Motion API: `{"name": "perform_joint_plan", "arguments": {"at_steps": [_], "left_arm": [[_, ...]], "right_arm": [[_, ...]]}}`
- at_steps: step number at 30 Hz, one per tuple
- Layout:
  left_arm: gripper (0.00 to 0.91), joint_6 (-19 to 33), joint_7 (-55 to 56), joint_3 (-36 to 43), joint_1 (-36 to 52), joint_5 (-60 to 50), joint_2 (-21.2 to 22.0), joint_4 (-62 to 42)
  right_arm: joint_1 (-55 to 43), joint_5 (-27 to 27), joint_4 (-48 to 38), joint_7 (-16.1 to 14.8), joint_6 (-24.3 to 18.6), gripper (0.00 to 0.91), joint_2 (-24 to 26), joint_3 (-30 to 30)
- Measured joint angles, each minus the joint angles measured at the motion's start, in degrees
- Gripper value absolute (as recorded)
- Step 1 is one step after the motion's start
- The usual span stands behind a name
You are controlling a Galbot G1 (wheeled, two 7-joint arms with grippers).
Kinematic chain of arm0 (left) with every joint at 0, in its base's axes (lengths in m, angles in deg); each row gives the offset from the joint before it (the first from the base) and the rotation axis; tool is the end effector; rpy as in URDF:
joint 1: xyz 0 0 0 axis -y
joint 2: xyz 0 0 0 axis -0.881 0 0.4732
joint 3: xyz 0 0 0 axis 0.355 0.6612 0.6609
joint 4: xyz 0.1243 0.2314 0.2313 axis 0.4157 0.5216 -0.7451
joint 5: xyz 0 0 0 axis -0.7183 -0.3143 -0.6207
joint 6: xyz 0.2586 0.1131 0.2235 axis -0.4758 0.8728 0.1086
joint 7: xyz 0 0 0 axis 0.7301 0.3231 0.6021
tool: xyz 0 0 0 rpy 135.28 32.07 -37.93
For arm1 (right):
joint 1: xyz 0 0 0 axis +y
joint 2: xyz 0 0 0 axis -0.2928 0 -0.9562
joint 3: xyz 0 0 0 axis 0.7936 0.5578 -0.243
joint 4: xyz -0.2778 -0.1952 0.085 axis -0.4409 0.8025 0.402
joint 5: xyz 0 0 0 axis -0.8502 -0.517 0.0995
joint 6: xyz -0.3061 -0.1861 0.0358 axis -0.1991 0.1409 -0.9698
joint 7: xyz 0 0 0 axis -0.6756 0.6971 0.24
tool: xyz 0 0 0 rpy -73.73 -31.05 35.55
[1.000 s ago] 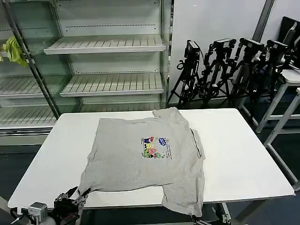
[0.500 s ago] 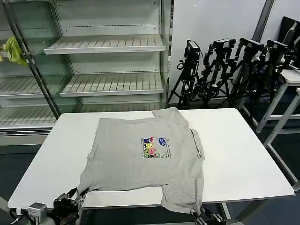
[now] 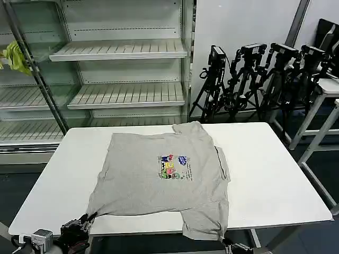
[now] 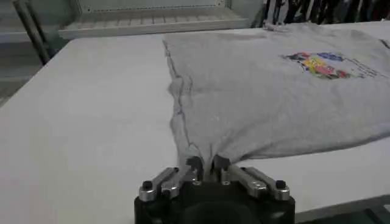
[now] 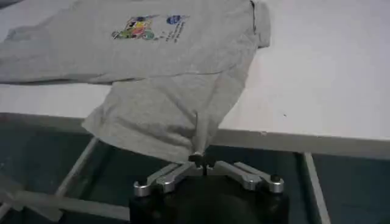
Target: Fold and organize the clothes.
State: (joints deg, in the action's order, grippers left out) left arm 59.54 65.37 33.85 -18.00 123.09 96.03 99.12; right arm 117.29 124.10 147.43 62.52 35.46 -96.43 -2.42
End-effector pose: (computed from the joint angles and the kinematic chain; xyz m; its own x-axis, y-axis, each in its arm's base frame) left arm 0.1526 0.1294 -0.2365 -0.7708 0.1220 0.6253 0.1657 0.9861 0.0118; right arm 0.1033 -0.0287 -0.2291 -0.7400 -0.2538 0.6229 -0.2563 0.9626 0.0878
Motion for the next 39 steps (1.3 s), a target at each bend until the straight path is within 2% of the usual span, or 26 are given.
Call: {"name": "perform_joint_plan", "arguments": {"at_steps": [14, 29, 39], "left_arm": [[0.05, 0.6, -0.8, -1.0, -1.4, -0.8, -0.3, 1.0], [0.05, 0.6, -0.9, -4.5, -4.8, -0.7, -1.7, 3.9], [0.05, 1.4, -0.8, -5.7, -4.5, -0.8, -2.2, 4.0]], "right_arm": [[6.0, -0.3, 4.6, -1.7, -1.1, 0.0, 1.6, -4.4], [15.1, -0.3, 8.5, -2.5, -2.7, 0.0, 3.4, -14.3], [13.2, 0.7, 8.5, -3.6, -4.3, 0.0, 2.9, -17.8]]}}
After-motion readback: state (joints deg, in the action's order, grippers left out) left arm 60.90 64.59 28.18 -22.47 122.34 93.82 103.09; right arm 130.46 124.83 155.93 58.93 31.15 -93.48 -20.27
